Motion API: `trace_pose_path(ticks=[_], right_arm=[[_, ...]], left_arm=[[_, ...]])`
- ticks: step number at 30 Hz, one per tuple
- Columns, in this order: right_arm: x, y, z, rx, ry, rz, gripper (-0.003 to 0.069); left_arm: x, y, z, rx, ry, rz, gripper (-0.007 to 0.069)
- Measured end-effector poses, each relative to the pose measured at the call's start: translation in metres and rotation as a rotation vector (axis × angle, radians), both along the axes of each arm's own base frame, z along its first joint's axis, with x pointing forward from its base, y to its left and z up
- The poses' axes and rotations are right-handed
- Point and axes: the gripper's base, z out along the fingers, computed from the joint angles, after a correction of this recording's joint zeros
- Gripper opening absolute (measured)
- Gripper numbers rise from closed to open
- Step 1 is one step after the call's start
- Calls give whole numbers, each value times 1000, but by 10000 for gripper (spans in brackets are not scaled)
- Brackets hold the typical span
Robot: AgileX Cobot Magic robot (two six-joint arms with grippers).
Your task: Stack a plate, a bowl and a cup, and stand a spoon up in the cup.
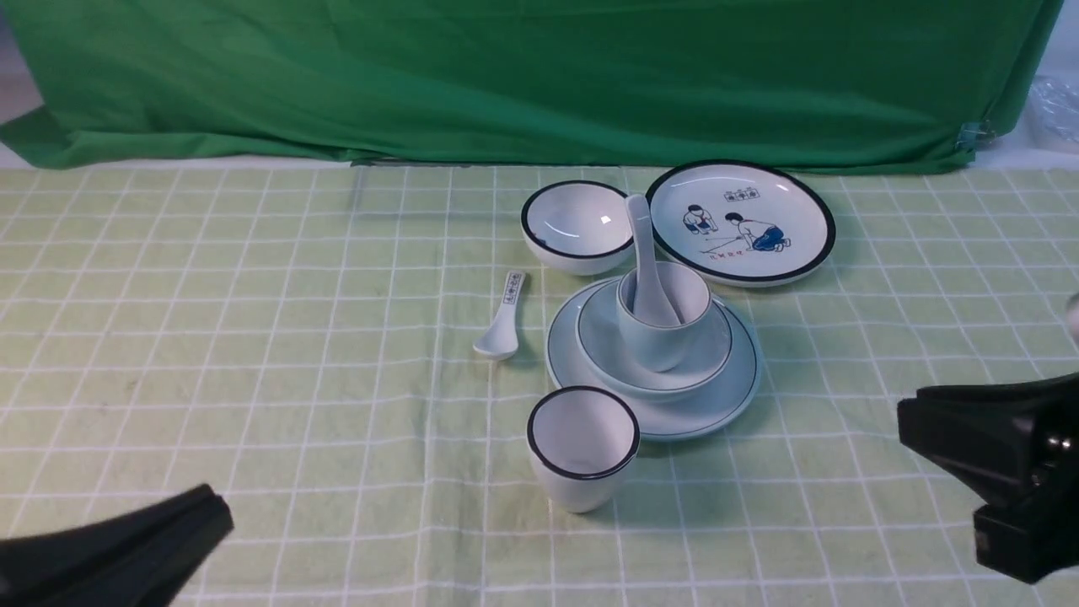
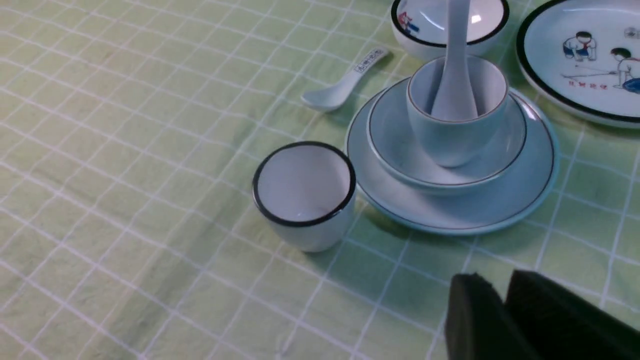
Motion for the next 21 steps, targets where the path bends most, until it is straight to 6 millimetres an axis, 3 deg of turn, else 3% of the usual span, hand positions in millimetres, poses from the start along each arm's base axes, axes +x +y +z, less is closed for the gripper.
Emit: trace_pose_path(ticks=[6, 9, 15, 16, 19, 21], right_arm=[[-5, -4, 6, 26, -39, -3, 133], [-6, -4, 7, 29, -44, -3, 136], [-8, -25, 16, 25, -200, -103, 141], [-16, -38, 5, -18, -241, -157, 125], [-26, -49, -13, -65, -259, -204, 90], [-36, -58, -37, -109, -258, -238, 47]], left_arm=[[-1, 0, -49, 96, 112, 0, 1], [-2, 1, -56, 139, 163, -3, 1], [-5, 3, -67, 245, 226, -15, 1], [-5, 3, -67, 255, 222, -17, 1], [-5, 3, -67, 261, 221, -17, 1], [-5, 3, -67, 264, 218, -18, 1]])
